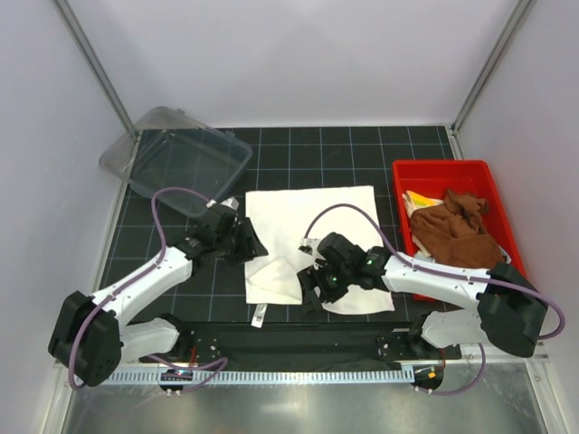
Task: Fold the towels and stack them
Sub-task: Fold the towel
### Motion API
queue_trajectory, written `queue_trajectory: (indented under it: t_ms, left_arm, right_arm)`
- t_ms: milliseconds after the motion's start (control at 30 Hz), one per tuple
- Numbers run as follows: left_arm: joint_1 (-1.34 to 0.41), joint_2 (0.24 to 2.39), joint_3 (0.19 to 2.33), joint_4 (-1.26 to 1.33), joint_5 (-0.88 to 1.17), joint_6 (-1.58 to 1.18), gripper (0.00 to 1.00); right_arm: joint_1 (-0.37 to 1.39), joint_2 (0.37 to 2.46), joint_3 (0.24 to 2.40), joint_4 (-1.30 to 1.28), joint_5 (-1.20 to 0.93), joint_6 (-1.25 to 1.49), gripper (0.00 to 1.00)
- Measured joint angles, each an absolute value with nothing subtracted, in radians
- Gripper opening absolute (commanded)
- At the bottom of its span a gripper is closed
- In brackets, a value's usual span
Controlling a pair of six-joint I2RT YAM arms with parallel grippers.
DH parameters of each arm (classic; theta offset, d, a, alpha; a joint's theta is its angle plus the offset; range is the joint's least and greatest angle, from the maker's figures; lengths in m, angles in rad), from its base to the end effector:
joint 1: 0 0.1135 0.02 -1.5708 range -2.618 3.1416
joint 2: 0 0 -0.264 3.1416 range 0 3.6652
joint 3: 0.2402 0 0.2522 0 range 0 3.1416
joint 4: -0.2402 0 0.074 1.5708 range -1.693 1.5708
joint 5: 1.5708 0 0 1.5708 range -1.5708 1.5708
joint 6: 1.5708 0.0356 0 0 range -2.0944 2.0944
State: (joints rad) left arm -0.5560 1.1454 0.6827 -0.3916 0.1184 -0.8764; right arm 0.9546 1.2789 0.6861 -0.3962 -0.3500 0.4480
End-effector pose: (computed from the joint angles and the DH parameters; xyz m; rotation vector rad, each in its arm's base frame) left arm 0.1922 -0.1244 0.2159 -0.3544 2.5513 -0.7481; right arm 0.1286 0.2027 0.1895 -0.8377 2.6501 0.9110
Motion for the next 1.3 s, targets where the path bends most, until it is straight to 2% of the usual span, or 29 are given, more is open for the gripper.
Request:
queue_trajectory:
  t_ms: [200,433,667,1067,1300]
  left_arm:
    - [-0.556,1.237,0.719,-0.349,0.151,-0.861,0.52]
    - [-0.541,1.254,0.720,-0.364,0.117,-0.861,0.54]
    - [-0.487,1.353,0.780,-0.387,0.084,-0.858,0.53]
    - [-0.485,1.420,0.786,-0.402,0.065,-0.857,0.53]
    - [-0.459,1.410,0.874,-0.446,0.052,-0.823,0.55]
  right_arm:
    - [0.955,1.322,0.709,-0.379,-0.344,0.448,0.75]
    - [0.954,1.542,0.878,-0.337,-0.339,0.438,0.75]
    - [0.961,1.638,0.973,-0.312,-0.344,0.416,0.74]
    - [1.158,1.633,0.989,-0.308,-0.337,0.389,0.74]
    - [1.193,1.563,0.913,-0.317,-0.328,0.400,0.75]
